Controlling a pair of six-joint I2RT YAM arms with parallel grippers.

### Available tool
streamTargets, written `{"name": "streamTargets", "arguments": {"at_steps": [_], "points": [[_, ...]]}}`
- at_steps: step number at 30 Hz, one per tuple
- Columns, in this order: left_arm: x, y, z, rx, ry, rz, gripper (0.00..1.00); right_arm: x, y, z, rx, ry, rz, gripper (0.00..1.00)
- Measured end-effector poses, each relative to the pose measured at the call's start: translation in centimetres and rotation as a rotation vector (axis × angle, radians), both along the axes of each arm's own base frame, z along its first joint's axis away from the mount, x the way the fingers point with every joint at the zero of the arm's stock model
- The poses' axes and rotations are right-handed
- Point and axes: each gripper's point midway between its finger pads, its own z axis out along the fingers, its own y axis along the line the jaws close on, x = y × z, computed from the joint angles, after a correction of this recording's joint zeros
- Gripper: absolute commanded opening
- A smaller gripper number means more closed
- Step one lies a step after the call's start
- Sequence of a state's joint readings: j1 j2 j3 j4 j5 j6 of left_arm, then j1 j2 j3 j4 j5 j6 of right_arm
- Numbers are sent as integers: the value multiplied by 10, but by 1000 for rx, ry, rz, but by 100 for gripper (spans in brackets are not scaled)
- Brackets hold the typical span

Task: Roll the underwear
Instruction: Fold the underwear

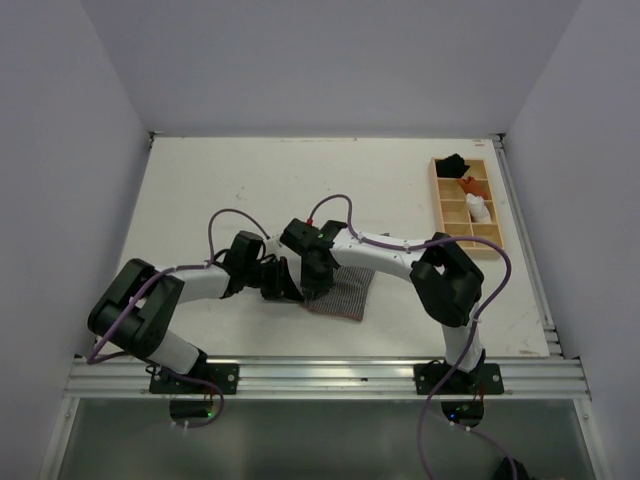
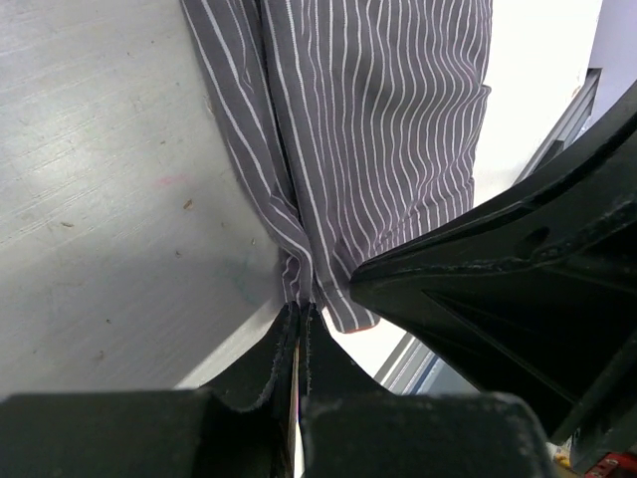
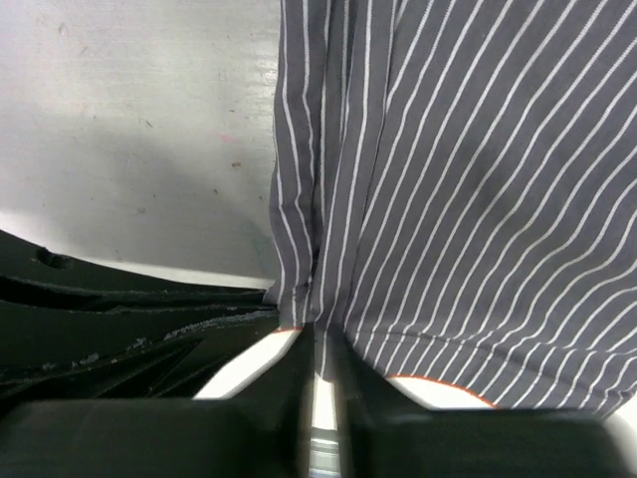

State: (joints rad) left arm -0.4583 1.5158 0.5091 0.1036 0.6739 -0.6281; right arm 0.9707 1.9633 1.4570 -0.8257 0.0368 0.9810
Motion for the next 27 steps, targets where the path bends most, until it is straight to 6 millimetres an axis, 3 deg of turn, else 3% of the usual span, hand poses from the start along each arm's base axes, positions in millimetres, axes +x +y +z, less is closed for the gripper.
{"name": "streamTargets", "arguments": {"at_steps": [3, 10, 14, 17, 27], "points": [[0, 0, -1, 1, 5, 0, 0, -2, -2, 0, -13, 3, -10, 28], [-1, 0, -1, 0, 6, -2, 0, -13, -6, -1, -51, 10, 3, 27], [-1, 0, -1, 0, 6, -2, 0, -16, -4, -3, -54, 12, 12, 16], [-1, 0, -1, 0, 6, -2, 0, -16, -2, -6, -60, 16, 12, 2], [-4, 2, -4, 4, 14, -1, 0, -10, 4, -5, -61, 6, 7, 0]]}}
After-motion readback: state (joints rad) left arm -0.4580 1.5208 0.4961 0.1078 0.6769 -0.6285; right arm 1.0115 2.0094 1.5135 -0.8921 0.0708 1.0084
